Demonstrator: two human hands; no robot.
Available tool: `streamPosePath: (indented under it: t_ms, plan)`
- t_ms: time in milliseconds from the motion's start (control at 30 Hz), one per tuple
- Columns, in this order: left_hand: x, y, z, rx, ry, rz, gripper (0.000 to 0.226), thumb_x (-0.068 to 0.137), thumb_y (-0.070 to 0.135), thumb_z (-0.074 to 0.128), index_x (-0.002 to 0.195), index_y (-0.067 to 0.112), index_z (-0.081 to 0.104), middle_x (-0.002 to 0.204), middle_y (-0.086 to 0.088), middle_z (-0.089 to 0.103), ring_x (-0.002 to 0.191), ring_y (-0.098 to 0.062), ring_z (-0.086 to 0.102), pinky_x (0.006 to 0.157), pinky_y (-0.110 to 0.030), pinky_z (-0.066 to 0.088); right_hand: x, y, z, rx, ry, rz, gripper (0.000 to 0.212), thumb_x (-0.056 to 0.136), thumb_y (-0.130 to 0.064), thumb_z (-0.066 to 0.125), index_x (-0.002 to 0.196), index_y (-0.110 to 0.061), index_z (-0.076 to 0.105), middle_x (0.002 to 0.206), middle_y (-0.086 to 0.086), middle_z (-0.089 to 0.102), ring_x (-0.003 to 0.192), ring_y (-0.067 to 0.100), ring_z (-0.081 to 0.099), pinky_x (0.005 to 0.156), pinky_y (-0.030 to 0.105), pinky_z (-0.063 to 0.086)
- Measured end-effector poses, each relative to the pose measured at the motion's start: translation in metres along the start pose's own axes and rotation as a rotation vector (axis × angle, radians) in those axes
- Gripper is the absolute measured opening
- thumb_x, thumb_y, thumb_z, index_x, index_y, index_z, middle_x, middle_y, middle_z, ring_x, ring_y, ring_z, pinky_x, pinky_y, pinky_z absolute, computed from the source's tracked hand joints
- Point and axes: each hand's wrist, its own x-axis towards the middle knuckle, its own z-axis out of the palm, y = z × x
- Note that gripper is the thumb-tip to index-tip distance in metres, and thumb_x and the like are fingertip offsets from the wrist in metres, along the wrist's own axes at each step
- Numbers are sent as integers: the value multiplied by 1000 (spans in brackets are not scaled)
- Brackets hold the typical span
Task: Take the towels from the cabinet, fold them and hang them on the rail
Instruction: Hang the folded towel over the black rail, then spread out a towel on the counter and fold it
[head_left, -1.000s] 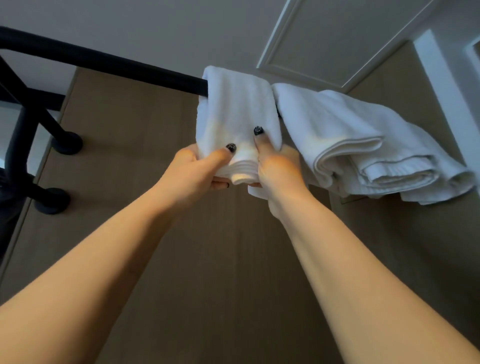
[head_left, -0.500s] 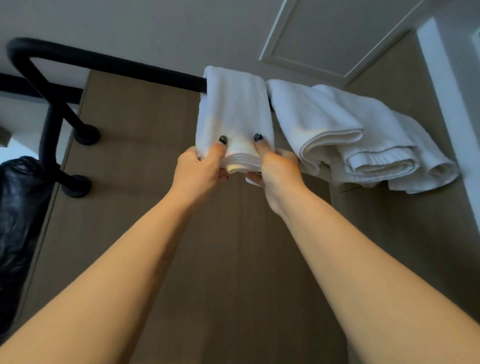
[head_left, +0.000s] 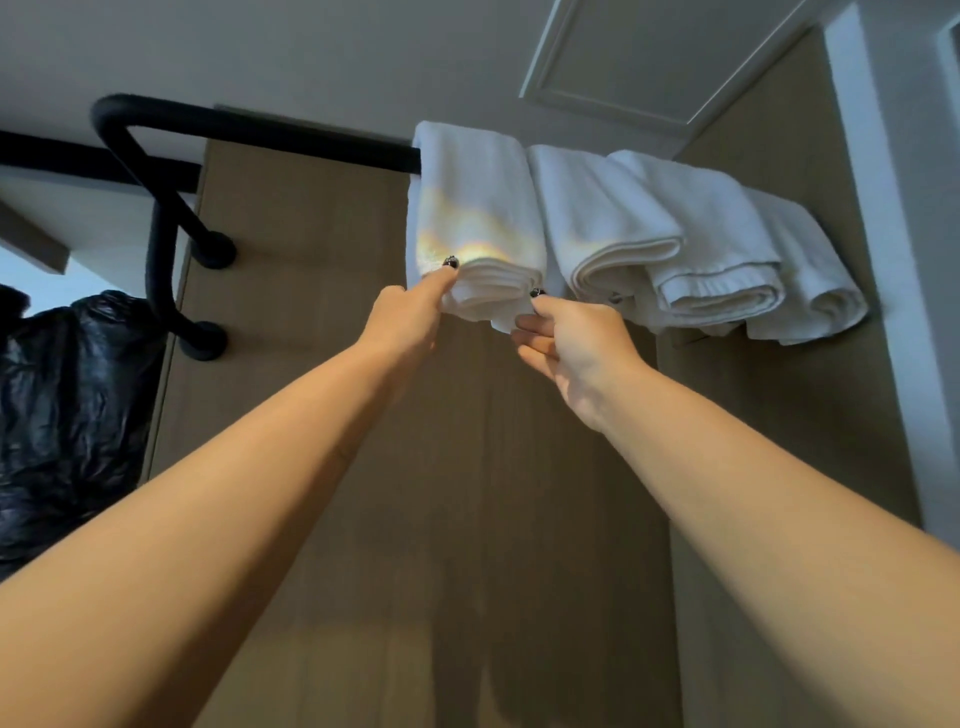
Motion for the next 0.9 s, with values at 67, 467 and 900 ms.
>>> streamPosePath:
  t_ms: [67,467,900]
  plan:
    - [-1,-4,-7,43,-24,5,113,52,73,57,144,9,43,119,-9,56,90,-13,54,104,-45,44,-8,5,-4,-127,20,12,9,97,-18,58,88,-17,58,115,14,66,106,25,66,87,33,56]
    - [-51,-33,-94,607,-250,62,73,99,53,42,153,9,23,153,-7,39,134,-23,44,105,-35,37,-68,24,0,-1120,-146,-299,56,101,-36,48,152,-19,33,153,-3,40,139,15,38,109,28,31]
    - [-176,-104,-250,941,-634,69,73,101,45,43,158,17,6,165,1,7,151,-7,0,118,-23,6,-199,124,80,-1384,-443,-141,66,100,-45,46,156,-25,18,163,-9,16,149,10,16,119,33,24]
